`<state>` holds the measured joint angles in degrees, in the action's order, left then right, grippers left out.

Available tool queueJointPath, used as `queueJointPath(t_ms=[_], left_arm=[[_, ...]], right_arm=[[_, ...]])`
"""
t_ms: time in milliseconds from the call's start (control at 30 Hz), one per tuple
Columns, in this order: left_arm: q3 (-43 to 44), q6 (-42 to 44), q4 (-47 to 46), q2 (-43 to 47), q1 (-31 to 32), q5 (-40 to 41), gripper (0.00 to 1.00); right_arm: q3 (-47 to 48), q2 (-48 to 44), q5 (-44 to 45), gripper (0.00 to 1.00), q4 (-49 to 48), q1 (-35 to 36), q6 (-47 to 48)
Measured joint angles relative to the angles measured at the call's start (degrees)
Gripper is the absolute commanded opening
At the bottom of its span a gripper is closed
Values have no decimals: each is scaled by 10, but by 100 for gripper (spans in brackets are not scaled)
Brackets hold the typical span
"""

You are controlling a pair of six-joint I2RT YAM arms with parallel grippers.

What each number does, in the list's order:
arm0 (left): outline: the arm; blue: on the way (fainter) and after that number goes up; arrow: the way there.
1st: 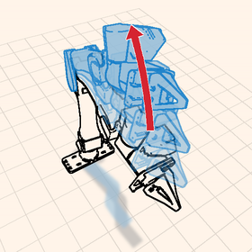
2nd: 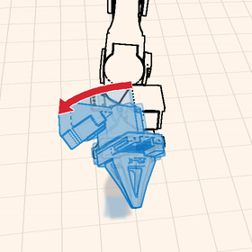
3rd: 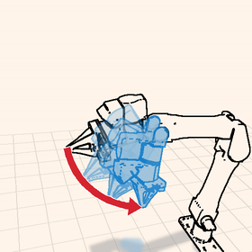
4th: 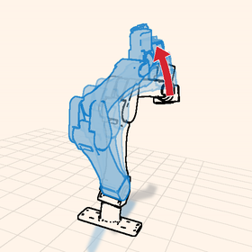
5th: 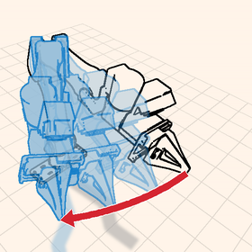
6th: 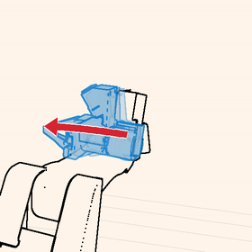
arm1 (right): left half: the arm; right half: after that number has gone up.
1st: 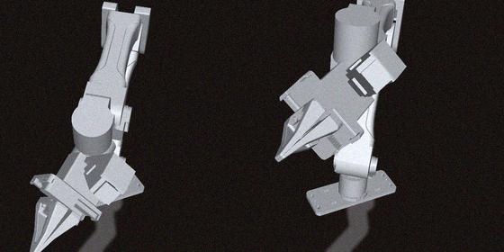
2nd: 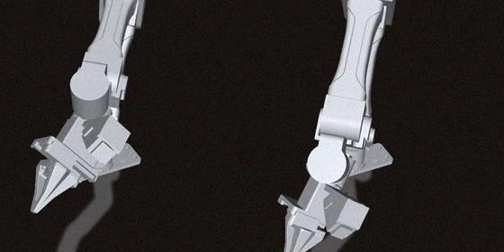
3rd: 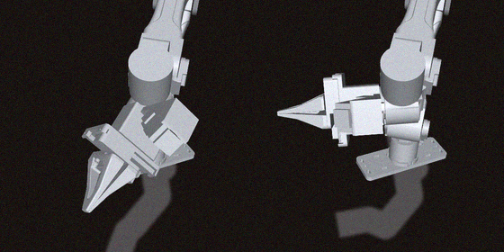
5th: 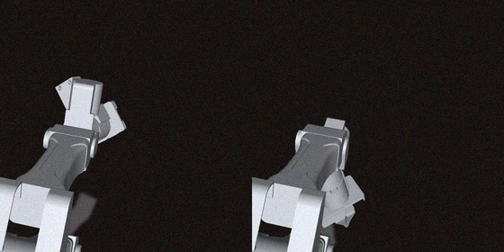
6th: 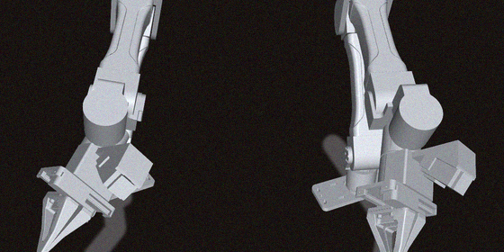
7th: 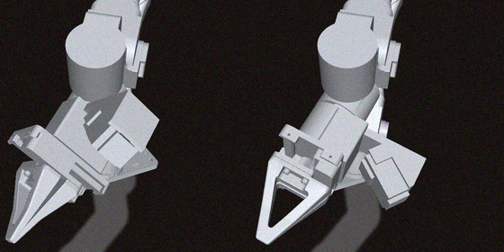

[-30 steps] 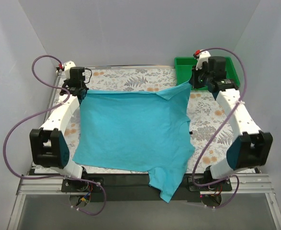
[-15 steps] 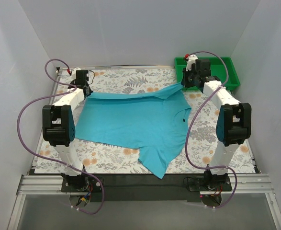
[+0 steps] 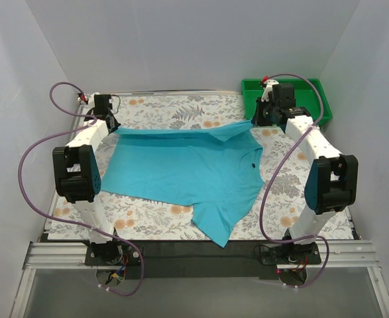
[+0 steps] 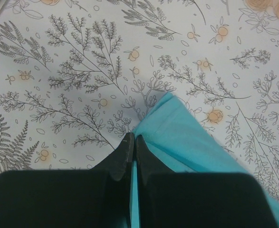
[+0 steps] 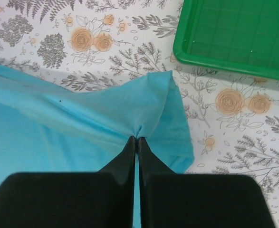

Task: Fold and stack the t-shirts
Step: Fold the tshirt

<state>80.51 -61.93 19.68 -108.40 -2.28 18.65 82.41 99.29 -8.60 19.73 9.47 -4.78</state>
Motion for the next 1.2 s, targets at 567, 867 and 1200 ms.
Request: queueJointPath(t_ms=[567, 867, 1200], left_arm=[[13, -38, 30, -2, -10, -46, 0], [-6, -52, 26, -2, -10, -61, 0], [-39, -63, 21, -20, -10, -60, 14]], right_arm=[[-46, -37, 65, 1, 91, 29, -79], [-94, -71, 67, 1, 108, 29, -105], [-160, -67, 31, 37, 108, 29, -104]])
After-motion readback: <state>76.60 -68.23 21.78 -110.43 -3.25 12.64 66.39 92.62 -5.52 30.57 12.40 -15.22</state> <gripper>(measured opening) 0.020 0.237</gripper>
